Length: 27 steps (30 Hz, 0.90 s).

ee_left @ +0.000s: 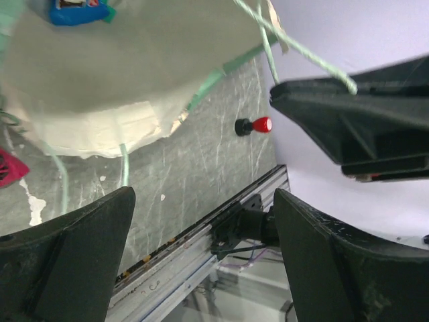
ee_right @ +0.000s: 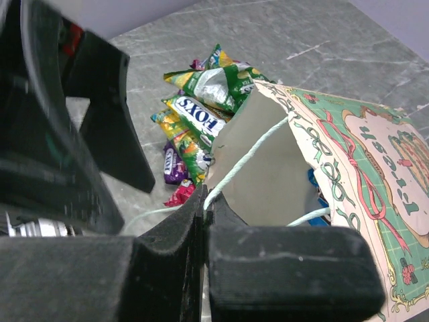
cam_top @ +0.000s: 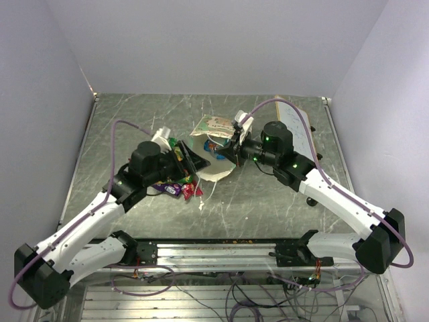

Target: Take the snacks out of the paper bag

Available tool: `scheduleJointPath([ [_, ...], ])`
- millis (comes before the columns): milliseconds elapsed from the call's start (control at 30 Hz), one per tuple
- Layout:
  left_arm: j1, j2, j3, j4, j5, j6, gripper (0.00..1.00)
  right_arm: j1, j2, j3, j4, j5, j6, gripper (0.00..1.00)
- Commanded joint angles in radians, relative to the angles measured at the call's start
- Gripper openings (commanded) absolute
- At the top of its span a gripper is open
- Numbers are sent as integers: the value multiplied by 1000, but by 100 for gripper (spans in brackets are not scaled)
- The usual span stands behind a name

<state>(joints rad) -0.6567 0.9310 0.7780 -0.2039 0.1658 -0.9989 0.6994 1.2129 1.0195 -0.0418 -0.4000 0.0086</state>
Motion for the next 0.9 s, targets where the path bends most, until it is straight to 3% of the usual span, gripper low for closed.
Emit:
scheduleJointPath([
  [0, -131, 40, 15, 95, -198, 55, 90, -2, -1, 41, 37, -21, 59, 0],
  [100, -201, 79, 32, 76, -272, 112, 72, -2, 2, 56, 22, -12, 65, 0],
  [200, -232, 100, 141, -81, -297, 204, 66, -2, 2, 67, 8, -16, 50, 0],
  [333, -281, 49, 160, -144, -380, 284, 70, -2, 4, 75, 25, -20, 41, 0],
  [633, -320, -96, 23, 141, -413, 372, 77, -1, 13, 106, -35, -31, 46, 0],
  [733, -321, -97, 42, 118, -470, 363, 81, 0, 21, 160, -119, -143, -99, 0],
  [867, -320, -116, 38, 163, -428, 456, 83, -1, -7, 147, -208, -222, -228, 0],
])
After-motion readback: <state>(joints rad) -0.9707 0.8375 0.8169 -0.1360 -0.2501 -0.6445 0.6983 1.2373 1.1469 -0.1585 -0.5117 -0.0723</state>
